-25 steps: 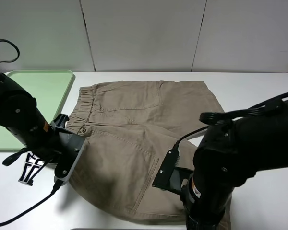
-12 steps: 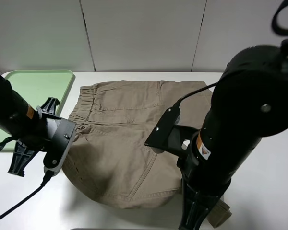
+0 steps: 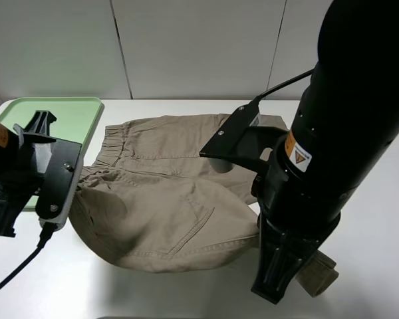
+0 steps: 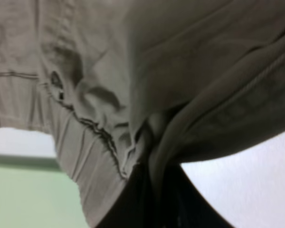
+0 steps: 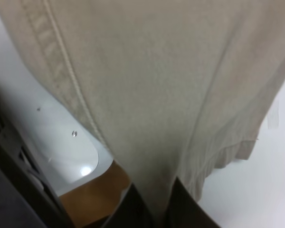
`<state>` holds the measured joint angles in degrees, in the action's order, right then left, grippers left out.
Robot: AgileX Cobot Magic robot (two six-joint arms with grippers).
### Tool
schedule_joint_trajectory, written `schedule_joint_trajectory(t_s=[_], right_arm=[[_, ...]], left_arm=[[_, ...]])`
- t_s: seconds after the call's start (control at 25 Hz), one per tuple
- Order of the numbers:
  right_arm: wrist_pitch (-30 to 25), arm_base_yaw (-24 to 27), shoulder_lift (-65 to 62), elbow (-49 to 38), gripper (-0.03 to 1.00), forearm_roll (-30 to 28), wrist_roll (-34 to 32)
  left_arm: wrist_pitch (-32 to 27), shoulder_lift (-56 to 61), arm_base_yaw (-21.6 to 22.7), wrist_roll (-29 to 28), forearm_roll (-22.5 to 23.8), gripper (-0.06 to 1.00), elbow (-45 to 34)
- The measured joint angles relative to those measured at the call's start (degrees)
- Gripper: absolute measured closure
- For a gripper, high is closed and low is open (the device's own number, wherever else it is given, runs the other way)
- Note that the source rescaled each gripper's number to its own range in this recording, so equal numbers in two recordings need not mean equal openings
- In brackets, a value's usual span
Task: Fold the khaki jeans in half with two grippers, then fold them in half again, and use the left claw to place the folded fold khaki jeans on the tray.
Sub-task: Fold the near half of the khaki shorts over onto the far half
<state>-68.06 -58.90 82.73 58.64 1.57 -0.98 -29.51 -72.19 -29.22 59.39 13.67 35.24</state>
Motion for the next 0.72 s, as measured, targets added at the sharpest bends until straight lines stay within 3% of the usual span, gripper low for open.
schedule_joint_trajectory(t_s=[0.44, 0.72], right_arm=[[-1.51, 0.0, -4.63, 4.46, 0.97, 2.9, -2.57], [-1.51, 2.05, -4.78, 4.88, 0.97, -3.76, -2.09]], left_arm=[[-9.17, 9.23, 0.0, -0.18, -0.24, 0.93, 0.0], [-7.8, 9.36, 0.0, -1.49, -0.23, 0.94, 0.0]])
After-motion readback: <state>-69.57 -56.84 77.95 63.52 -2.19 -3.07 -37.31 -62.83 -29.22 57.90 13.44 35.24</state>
